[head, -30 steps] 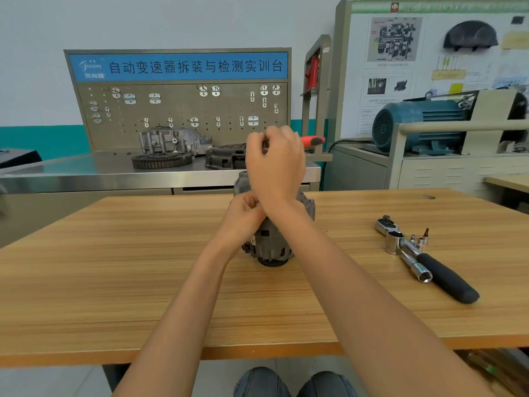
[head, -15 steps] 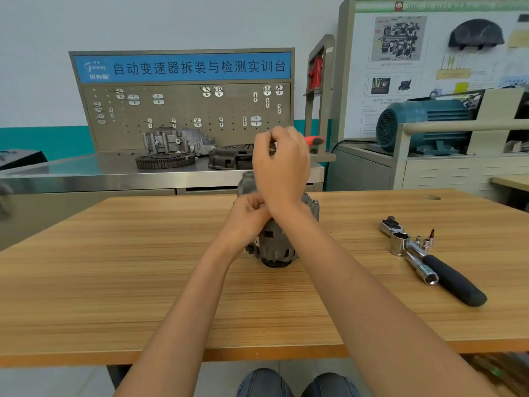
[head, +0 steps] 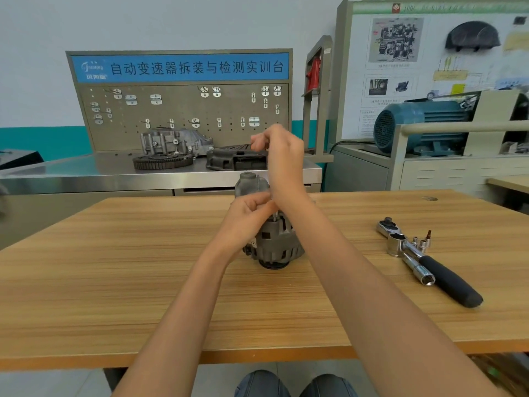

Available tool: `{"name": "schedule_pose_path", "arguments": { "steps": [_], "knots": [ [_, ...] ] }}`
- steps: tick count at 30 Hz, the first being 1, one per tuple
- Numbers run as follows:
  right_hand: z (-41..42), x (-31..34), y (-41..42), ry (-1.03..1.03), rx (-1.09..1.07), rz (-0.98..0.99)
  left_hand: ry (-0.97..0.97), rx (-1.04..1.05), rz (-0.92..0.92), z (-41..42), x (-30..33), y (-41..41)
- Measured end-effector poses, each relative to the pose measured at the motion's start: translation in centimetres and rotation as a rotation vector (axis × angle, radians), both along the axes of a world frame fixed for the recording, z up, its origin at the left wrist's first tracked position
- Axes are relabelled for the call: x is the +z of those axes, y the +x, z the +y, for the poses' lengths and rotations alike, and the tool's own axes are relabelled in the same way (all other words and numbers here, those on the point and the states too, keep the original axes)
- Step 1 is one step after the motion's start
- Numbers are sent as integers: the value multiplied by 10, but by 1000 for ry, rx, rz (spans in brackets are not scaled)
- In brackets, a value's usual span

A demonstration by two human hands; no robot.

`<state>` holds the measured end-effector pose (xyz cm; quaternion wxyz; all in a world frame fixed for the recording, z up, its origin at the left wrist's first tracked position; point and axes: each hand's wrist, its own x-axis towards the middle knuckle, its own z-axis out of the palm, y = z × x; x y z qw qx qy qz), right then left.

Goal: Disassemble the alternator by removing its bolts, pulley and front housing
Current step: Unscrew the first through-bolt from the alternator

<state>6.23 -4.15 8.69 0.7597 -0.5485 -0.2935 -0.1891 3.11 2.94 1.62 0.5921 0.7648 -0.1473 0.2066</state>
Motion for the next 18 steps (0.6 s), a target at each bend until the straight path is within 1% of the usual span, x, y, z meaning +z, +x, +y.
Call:
{"name": "schedule_pose_path", "arguments": {
  "steps": [1,3,4,5,6,7,12,14,16,18],
  "knots": [
    [4,-4,-1,-26,-126,-94,-1,21,4,1,-2,1],
    [10,-11,-3,-118,-468,-290,0,82,28,3,-3,4],
    [13,-13,-3,-140,-620,-358,5,104,45,3,-3,5],
    [15,-13,-3,-139,-697,-385,5,122,58,2,-3,6],
    [15,-12,-3,-139,-704,-377,5,127,64,2,-4,7],
    [14,-10,-3,-131,-644,-345,0,117,62,1,-3,7],
    [3,0,1,-47,-71,-9,-1,26,18,0,1,3],
    [-2,3,3,-10,116,87,-4,-8,15,0,0,4],
    [-5,5,5,2,174,105,-1,-12,4,-1,1,2],
    [-4,3,4,11,132,82,7,-20,-7,0,0,3]
  ]
}}
